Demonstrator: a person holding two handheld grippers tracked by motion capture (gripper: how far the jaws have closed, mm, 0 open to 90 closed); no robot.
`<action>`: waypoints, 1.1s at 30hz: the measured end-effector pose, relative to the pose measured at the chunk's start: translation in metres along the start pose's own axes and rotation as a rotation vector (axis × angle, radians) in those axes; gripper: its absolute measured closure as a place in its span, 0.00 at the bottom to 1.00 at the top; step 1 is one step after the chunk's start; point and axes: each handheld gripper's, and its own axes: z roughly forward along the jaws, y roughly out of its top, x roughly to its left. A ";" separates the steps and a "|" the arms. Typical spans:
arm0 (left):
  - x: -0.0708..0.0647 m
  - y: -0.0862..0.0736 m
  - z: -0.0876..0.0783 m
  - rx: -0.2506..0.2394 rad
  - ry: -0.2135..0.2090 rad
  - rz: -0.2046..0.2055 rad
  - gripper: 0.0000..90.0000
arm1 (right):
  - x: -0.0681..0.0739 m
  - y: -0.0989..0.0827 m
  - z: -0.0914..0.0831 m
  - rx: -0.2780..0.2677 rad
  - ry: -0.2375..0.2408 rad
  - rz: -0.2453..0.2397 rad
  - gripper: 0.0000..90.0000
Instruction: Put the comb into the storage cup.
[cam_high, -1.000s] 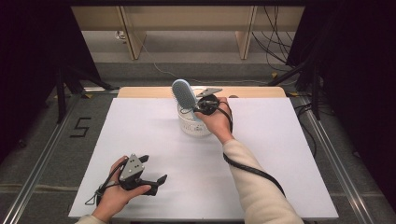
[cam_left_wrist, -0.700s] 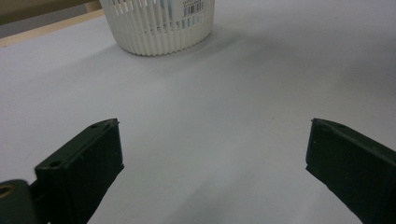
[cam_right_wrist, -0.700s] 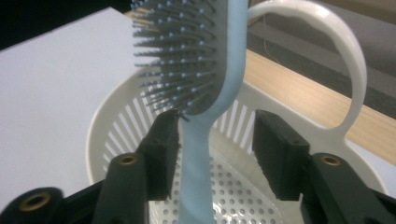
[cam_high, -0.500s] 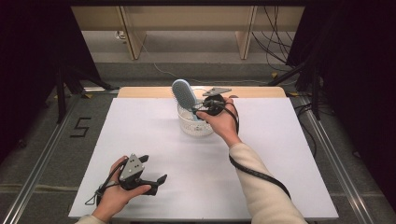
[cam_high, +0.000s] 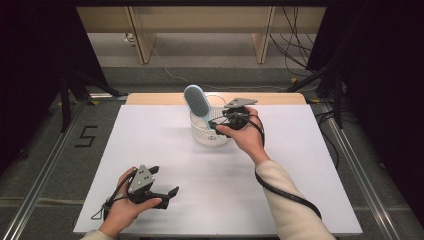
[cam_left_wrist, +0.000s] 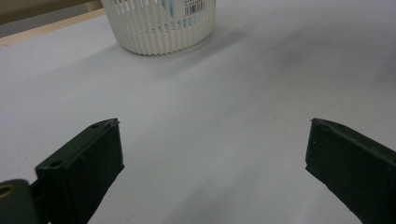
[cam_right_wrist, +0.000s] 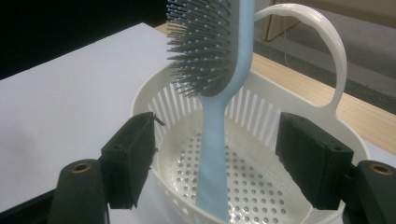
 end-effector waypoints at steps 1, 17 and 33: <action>0.000 0.000 0.000 0.000 0.000 0.000 0.04 | 0.000 -0.001 -0.001 0.000 0.000 -0.002 0.31; 0.000 0.000 0.000 0.000 0.005 -0.003 0.04 | 0.001 -0.016 -0.027 -0.035 0.020 0.002 0.28; 0.000 0.000 0.000 0.000 0.005 -0.003 0.04 | 0.006 -0.037 -0.048 -0.028 0.029 -0.007 0.27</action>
